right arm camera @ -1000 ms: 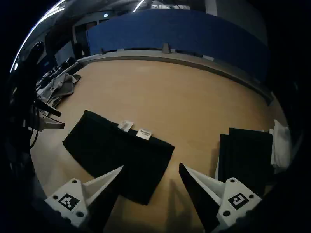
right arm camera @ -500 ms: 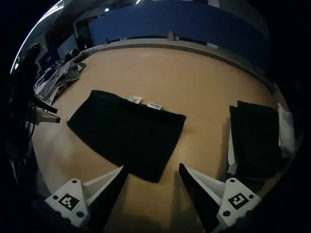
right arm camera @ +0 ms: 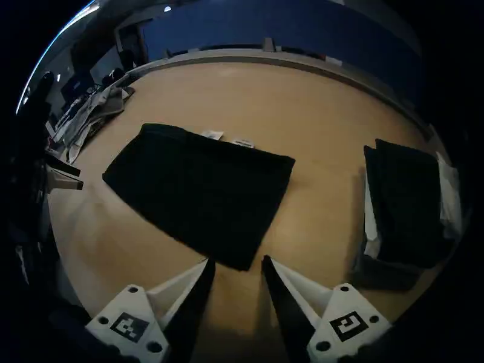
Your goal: Fold towel
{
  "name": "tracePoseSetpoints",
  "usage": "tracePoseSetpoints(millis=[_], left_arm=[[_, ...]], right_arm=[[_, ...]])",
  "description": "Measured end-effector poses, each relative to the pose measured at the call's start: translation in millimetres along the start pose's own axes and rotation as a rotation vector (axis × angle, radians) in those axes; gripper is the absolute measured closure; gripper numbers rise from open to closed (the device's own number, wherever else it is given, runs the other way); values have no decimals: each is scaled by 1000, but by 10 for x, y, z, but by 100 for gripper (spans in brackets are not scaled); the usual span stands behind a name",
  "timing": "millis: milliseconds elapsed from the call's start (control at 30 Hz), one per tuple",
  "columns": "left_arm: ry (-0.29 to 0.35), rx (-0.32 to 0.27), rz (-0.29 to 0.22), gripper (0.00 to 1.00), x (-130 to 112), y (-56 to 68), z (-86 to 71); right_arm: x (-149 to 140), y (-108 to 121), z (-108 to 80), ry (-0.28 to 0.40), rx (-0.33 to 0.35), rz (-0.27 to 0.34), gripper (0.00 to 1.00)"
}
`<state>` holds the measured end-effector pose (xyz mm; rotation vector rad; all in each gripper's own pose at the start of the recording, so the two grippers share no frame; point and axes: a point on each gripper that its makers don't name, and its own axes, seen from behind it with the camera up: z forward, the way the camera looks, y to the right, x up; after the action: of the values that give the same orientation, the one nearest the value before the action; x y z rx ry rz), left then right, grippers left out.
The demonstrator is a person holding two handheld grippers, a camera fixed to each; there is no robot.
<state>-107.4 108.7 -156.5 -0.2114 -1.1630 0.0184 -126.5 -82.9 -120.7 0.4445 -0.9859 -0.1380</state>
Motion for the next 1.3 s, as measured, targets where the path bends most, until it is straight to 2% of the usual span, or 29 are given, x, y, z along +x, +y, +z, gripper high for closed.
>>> tracePoseSetpoints(millis=[133,467,800,1100,1300], left_arm=[[2,-4,-3,9,-12,4,-17],[-1,-7,-2,9,-43,16,-23],[-6,-12,-6,9,-84,12,-7],[-6,-21,-6,9,-77,48,-4],[-4,-18,-4,9,-58,40,-9]], right_arm=[[-9,5,6,-2,2,2,51],[-23,23,0,0,-2,15,89],[-32,7,-20,-7,9,3,96],[11,12,-44,0,3,12,98],[152,-24,-131,27,11,7,98]])
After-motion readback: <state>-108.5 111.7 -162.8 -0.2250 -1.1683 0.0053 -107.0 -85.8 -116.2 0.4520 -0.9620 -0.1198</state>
